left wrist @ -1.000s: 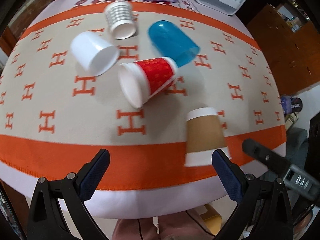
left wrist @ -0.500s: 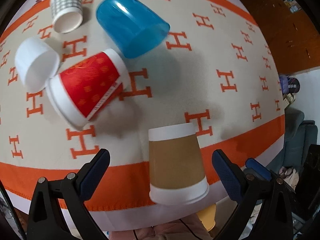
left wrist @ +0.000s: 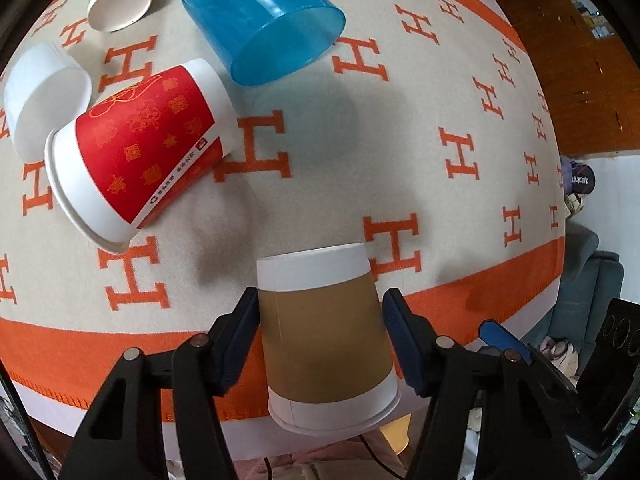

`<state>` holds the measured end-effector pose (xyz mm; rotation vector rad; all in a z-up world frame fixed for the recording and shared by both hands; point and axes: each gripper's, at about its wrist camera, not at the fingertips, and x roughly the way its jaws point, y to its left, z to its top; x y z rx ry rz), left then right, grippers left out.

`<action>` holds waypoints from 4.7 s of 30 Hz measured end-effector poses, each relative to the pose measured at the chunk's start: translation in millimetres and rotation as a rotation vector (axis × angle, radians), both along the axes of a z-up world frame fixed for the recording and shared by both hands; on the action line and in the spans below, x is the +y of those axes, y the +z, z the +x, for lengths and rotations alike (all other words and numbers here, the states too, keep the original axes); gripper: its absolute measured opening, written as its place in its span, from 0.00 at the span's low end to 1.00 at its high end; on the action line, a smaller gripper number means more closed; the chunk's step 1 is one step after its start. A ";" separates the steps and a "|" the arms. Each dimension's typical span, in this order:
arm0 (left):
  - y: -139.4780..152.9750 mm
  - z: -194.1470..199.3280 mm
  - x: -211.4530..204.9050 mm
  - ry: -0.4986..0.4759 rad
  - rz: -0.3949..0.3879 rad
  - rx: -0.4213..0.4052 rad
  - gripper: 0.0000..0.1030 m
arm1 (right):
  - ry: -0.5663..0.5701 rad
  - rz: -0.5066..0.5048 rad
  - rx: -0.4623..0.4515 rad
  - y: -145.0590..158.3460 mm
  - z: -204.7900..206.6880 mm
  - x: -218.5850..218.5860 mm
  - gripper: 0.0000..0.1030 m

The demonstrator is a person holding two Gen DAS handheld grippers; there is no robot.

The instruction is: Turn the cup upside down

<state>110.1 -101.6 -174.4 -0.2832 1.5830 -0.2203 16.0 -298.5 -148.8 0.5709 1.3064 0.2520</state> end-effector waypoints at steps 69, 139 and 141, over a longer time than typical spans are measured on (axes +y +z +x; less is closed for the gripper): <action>134.9 -162.5 25.8 -0.088 0.325 -0.811 0.91 | 0.007 -0.209 -0.383 114.2 -80.0 62.0 0.64; 183.5 -143.6 82.0 0.161 0.322 -0.726 0.97 | 0.116 -0.296 -0.435 154.7 -69.7 123.4 0.64; 183.5 -143.8 81.5 0.161 0.324 -0.725 0.97 | 0.114 -0.296 -0.437 155.5 -68.8 123.4 0.64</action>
